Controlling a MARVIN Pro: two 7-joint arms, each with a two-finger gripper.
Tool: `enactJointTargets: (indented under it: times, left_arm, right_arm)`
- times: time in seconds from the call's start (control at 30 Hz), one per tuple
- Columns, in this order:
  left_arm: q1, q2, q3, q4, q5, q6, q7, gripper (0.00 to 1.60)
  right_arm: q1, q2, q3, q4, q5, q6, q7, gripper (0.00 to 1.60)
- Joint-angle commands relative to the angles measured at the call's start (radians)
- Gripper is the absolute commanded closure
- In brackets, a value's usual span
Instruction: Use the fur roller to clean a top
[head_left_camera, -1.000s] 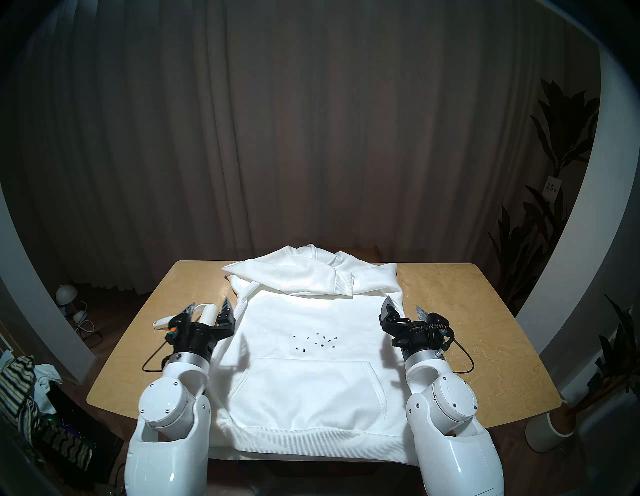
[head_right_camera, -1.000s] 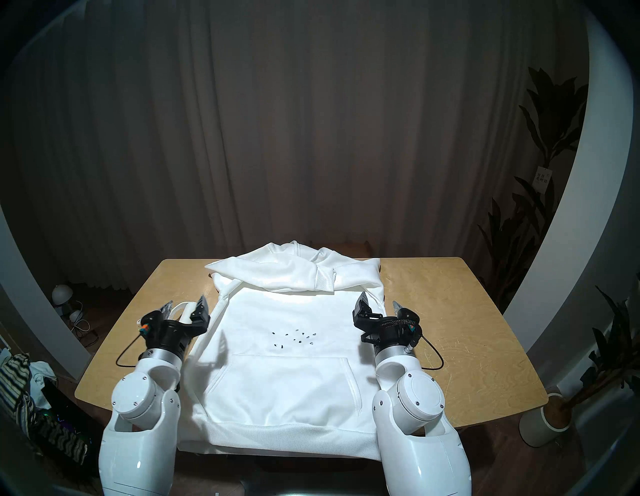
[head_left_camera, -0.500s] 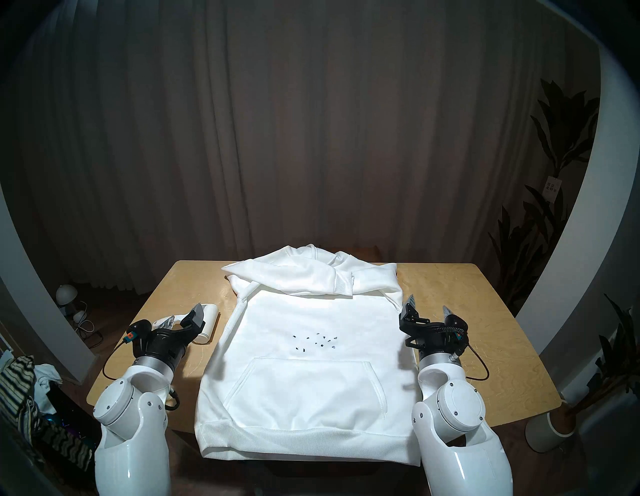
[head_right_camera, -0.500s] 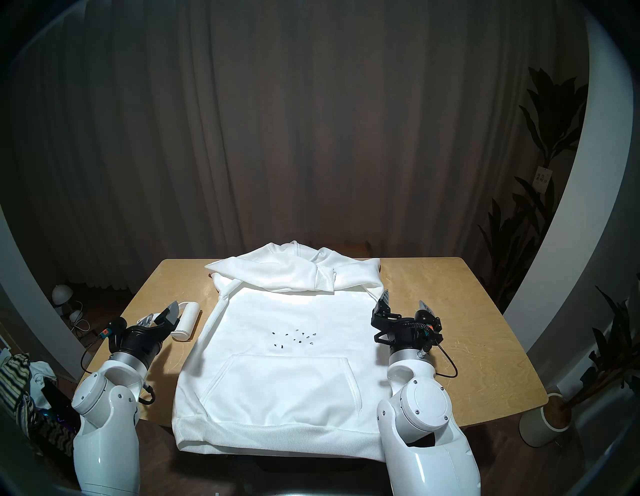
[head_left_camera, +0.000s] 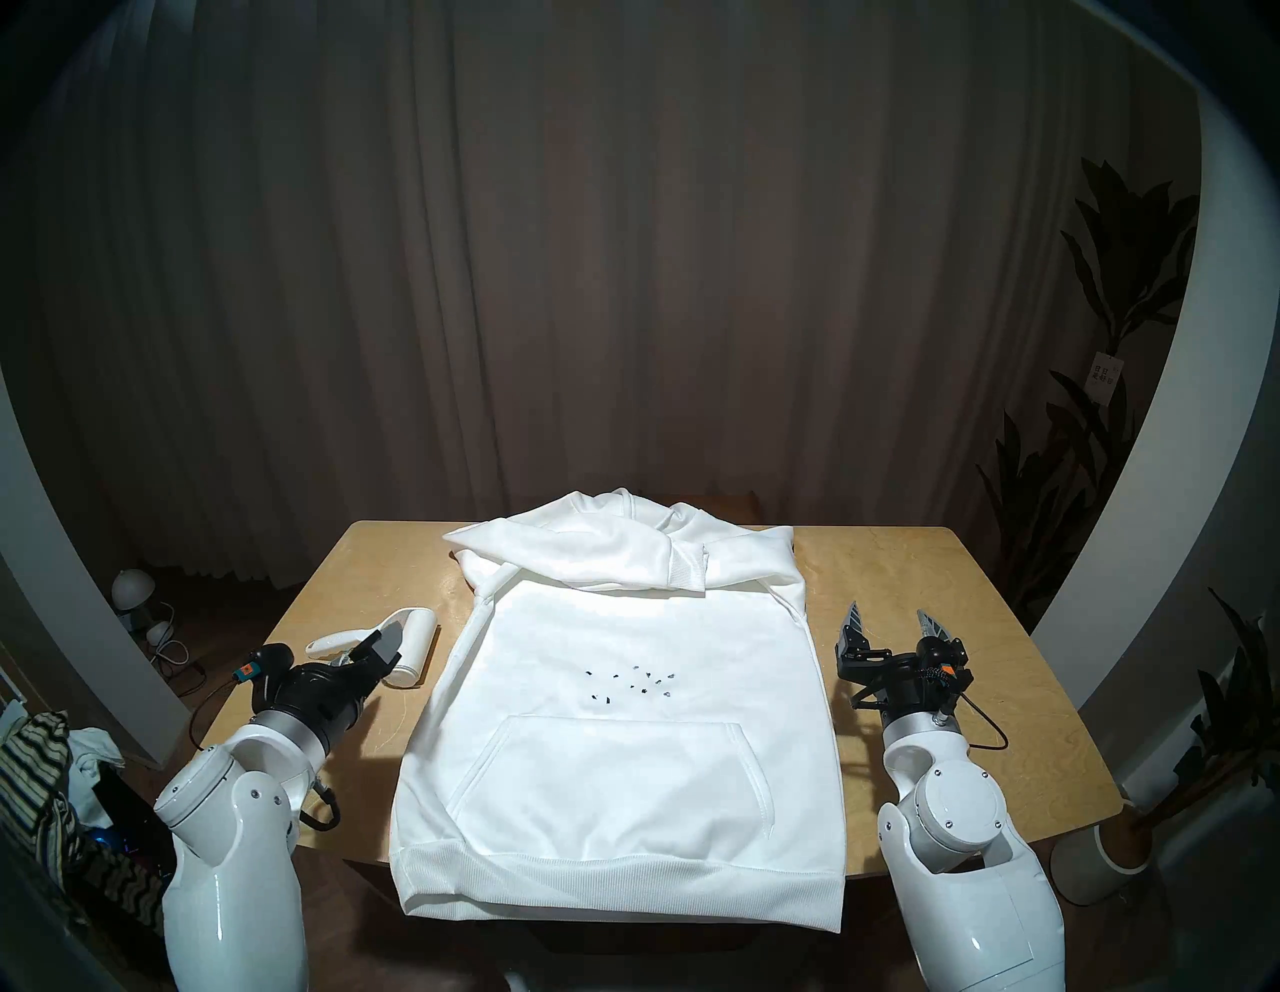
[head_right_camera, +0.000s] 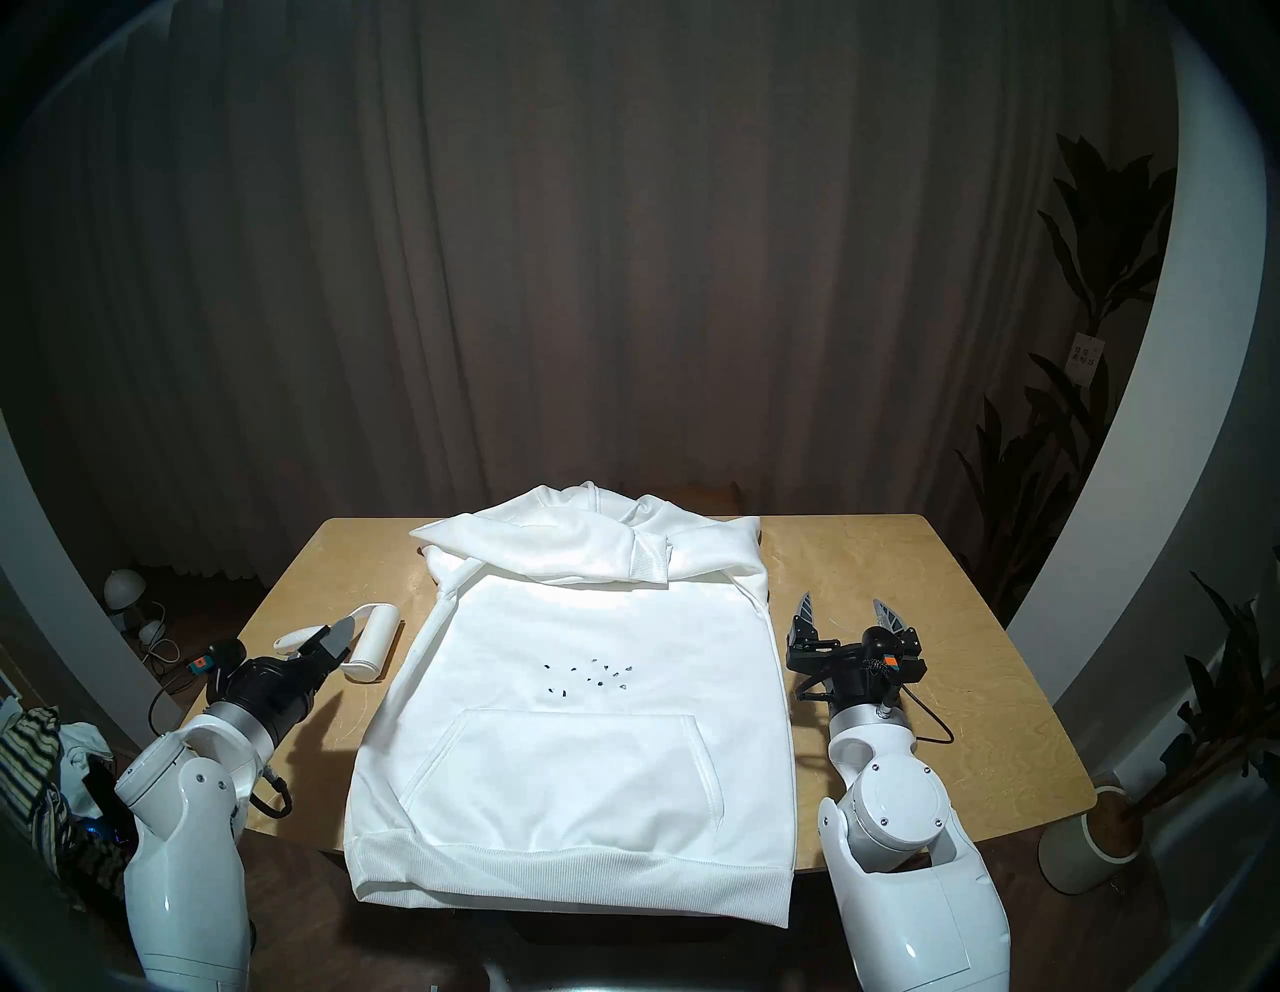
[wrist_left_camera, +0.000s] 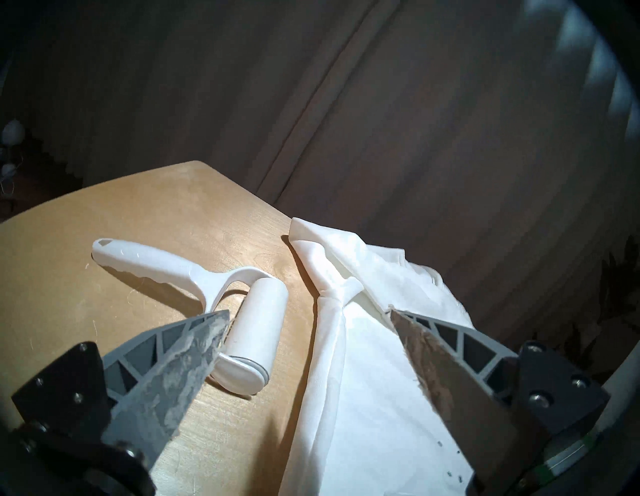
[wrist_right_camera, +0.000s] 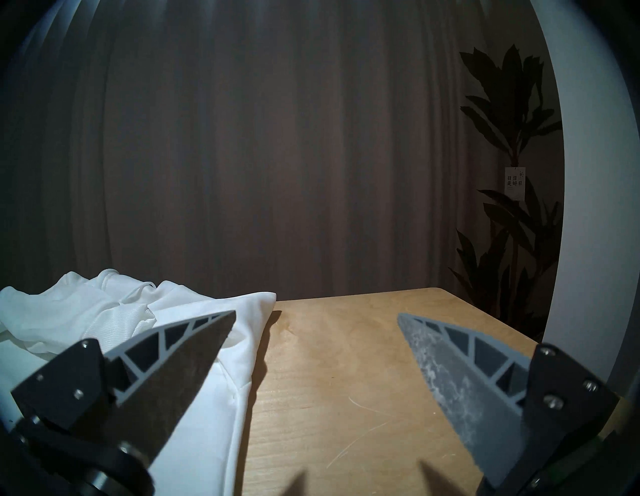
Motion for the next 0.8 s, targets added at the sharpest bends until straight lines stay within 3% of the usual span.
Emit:
enactJointTargets:
  times: [0.0, 0.3, 0.33, 0.5, 0.77]
  left_arm:
    - [-0.112, -0.038, -0.102, 0.059, -0.186, 0.077, 0.008, 0.0]
    - [-0.22, -0.06, -0.191, 0.192, -0.43, 0.182, 0.086, 0.0]
    - [-0.202, -0.044, -0.186, 0.191, -0.464, 0.18, 0.1, 0.0]
    - [-0.266, -0.044, -0.212, 0.202, -0.509, 0.197, 0.176, 0.0]
    - [-0.301, -0.052, -0.236, 0.201, -0.587, 0.236, 0.295, 0.0]
  right_arm:
    - [0.058, 0.008, -0.014, 0.018, -0.007, -0.038, 0.02, 0.0]
    - [0.061, 0.004, -0.024, 0.044, -0.022, -0.083, 0.018, 0.0]
    - [0.06, 0.004, -0.025, 0.045, -0.026, -0.09, 0.016, 0.0]
    - [0.053, -0.002, -0.03, 0.055, -0.049, -0.122, 0.001, 0.0]
    - [0.056, -0.007, -0.036, 0.07, -0.067, -0.161, -0.019, 0.0]
